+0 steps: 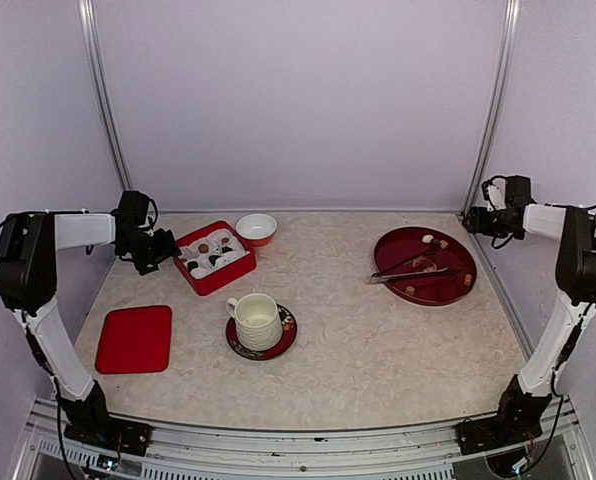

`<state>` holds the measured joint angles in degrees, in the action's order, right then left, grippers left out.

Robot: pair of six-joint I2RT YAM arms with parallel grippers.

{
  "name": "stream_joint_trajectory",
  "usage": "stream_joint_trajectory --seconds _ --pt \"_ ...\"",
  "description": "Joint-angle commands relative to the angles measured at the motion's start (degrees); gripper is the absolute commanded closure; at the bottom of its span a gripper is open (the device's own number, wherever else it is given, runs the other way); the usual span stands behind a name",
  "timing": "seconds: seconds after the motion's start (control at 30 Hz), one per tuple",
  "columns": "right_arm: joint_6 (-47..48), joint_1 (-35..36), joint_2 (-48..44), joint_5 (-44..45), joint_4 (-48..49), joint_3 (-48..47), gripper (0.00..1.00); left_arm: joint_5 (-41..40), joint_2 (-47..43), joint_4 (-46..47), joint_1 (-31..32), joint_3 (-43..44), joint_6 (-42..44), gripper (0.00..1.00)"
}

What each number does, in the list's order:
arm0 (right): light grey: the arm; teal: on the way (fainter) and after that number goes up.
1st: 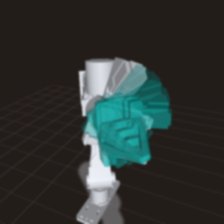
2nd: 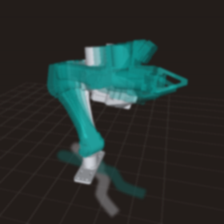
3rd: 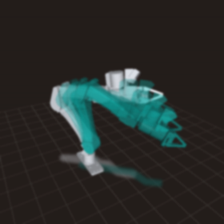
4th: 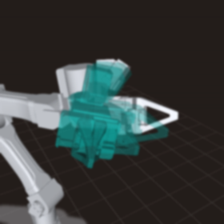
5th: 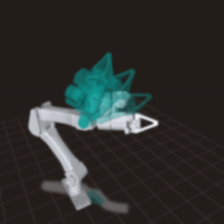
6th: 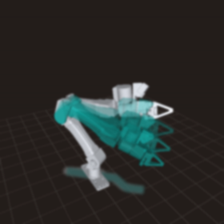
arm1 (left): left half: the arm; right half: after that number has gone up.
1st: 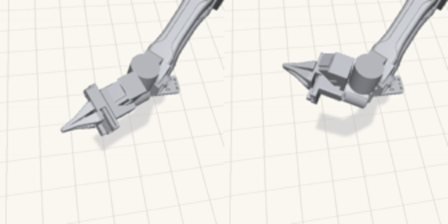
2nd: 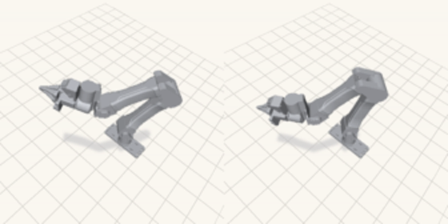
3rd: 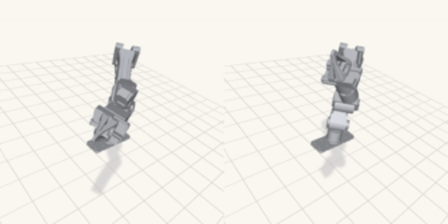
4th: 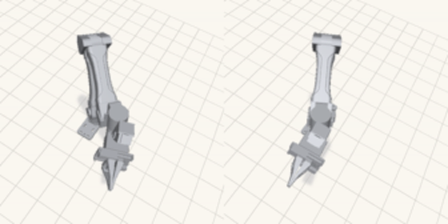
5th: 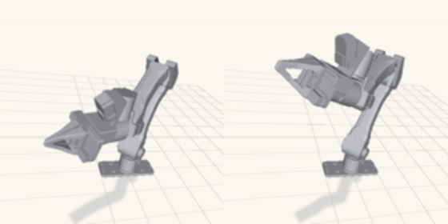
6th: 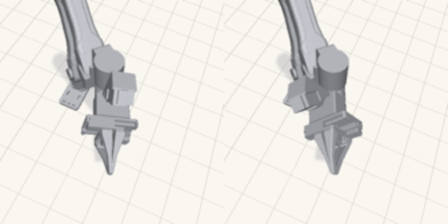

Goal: Pack the chocolate

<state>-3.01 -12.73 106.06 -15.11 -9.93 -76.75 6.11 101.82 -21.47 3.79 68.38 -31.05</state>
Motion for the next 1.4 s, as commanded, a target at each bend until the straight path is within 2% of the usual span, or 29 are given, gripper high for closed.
stream_joint_trajectory --seconds 0.0,0.13,0.3,0.53,0.77,1.0,1.37 --pt "-0.8 4.2 -3.1 -2.6 0.8 1.2 0.3 1.9 2.4 3.1 0.1 2.2 -1.1 0.25" --pt "-0.8 7.1 -4.6 -3.1 0.7 1.5 0.29 2.6 4.9 2.9 0.0 3.0 -0.3 0.38" --pt "-1.0 9.0 -5.7 -3.5 1.1 2.5 0.29 2.9 7.4 2.1 0.0 4.4 0.8 0.43" --pt "-1.0 10.2 -6.6 -4.0 1.3 4.1 0.3 2.9 9.3 1.0 0.0 6.8 1.3 0.55" --pt "-1.1 10.3 -6.9 -4.3 1.7 5.0 0.3 2.4 8.6 -1.3 0.1 6.9 2.2 0.73" --pt "-1.1 10.4 -6.9 -4.3 1.8 5.2 0.3 0.9 8.2 -4.2 0.0 6.3 4.6 0.85" --pt "-1.1 10.4 -6.9 -4.4 2.0 5.5 0.3 -0.4 9.1 -7.3 0.1 8.2 7.7 0.93"
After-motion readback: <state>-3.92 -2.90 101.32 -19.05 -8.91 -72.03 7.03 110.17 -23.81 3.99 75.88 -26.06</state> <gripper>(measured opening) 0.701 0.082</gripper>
